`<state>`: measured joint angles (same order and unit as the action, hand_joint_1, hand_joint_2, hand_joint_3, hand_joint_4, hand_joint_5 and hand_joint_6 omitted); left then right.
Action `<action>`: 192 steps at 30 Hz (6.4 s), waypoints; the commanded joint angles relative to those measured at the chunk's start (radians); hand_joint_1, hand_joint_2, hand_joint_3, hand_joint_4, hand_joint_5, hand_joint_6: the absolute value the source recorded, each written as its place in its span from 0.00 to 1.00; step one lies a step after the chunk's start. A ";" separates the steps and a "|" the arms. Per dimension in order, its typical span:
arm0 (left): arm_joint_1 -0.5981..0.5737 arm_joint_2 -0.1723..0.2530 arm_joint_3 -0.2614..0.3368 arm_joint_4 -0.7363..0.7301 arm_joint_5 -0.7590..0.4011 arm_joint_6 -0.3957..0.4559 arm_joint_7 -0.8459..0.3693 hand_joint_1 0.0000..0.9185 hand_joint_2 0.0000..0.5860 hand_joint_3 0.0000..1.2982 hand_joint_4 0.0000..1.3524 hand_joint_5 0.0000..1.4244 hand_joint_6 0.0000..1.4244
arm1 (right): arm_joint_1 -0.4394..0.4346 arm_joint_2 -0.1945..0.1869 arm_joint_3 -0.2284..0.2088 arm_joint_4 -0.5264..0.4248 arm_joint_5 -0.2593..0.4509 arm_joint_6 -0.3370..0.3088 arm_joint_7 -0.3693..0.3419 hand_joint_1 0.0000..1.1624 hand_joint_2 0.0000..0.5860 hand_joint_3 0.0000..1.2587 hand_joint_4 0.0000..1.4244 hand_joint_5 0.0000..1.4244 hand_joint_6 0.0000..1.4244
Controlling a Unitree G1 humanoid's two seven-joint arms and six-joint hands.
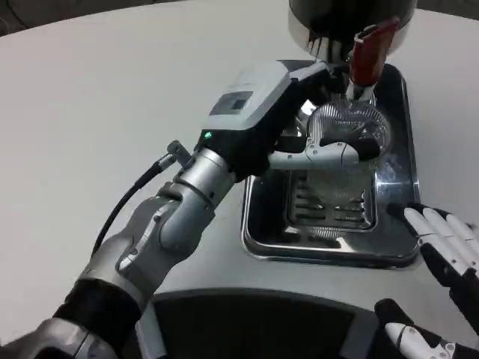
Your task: Grasp the cup under the faucet to collect the drink, then remove the cup.
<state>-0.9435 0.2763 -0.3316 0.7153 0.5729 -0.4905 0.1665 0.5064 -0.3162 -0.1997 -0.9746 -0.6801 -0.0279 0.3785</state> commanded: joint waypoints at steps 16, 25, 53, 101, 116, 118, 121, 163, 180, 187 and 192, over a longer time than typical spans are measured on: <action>0.175 0.077 0.089 -0.227 -0.057 -0.013 -0.030 0.13 0.09 0.24 0.20 0.36 0.64 | -0.004 0.003 0.020 0.020 0.007 0.027 0.010 0.24 0.73 0.03 0.00 0.00 0.00; 0.291 0.112 0.166 -0.397 -0.108 0.001 -0.061 0.13 0.09 0.25 0.22 0.36 0.66 | -0.023 0.001 0.030 0.021 0.003 0.037 0.012 0.24 0.73 0.03 0.00 0.00 0.00; 0.196 0.172 0.355 -0.814 -0.920 0.450 -0.702 0.00 0.16 0.20 0.16 0.21 0.25 | -0.058 -0.006 0.048 0.039 -0.001 0.054 0.011 0.24 0.73 0.04 0.00 0.00 0.00; -0.055 0.102 0.185 -0.474 -0.700 0.440 -0.951 0.00 0.16 0.14 0.09 0.15 0.14 | -0.055 0.004 0.044 0.035 0.032 0.071 0.007 0.24 0.72 0.05 0.00 0.00 0.00; -0.076 0.117 0.130 -0.426 -0.616 0.326 -0.996 0.00 0.15 0.12 0.05 0.11 0.09 | -0.064 0.007 0.033 0.040 0.078 0.096 -0.002 0.24 0.72 0.06 0.00 0.00 0.00; -0.076 0.121 0.125 -0.423 -0.603 0.312 -0.994 0.00 0.14 0.12 0.04 0.08 0.08 | -0.066 0.007 0.032 0.042 0.086 0.102 -0.001 0.24 0.71 0.06 0.00 0.00 0.00; -0.075 0.125 0.119 -0.422 -0.592 0.297 -0.993 0.00 0.14 0.12 0.04 0.08 0.08 | -0.071 0.005 0.033 0.045 0.095 0.108 -0.002 0.24 0.71 0.06 0.00 0.00 0.00; -0.067 0.153 0.093 -0.438 -0.523 0.202 -0.961 0.00 0.14 0.12 0.03 0.04 0.07 | -0.234 0.065 0.044 0.273 0.384 0.080 -0.174 0.46 0.46 0.00 0.00 0.04 0.00; -0.062 0.164 0.108 -0.454 -0.536 0.210 -0.959 0.00 0.14 0.12 0.04 0.05 0.07 | -0.393 0.074 0.092 0.412 0.395 0.063 -0.223 0.46 0.44 0.00 0.00 0.04 0.00; -0.062 0.169 0.117 -0.460 -0.543 0.212 -0.957 0.00 0.14 0.12 0.04 0.05 0.07 | -0.443 0.069 0.104 0.461 0.400 0.052 -0.235 0.46 0.43 0.00 0.01 0.04 0.00; -0.062 0.174 0.122 -0.462 -0.548 0.210 -0.961 0.00 0.14 0.12 0.04 0.05 0.07 | -0.494 0.067 0.102 0.525 0.413 0.019 -0.249 0.46 0.43 0.00 0.01 0.04 0.00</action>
<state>-1.0440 0.4333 -0.2011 0.2557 0.0087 -0.2884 -0.7689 0.0277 -0.2467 -0.0998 -0.4778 -0.2841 0.0332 0.1465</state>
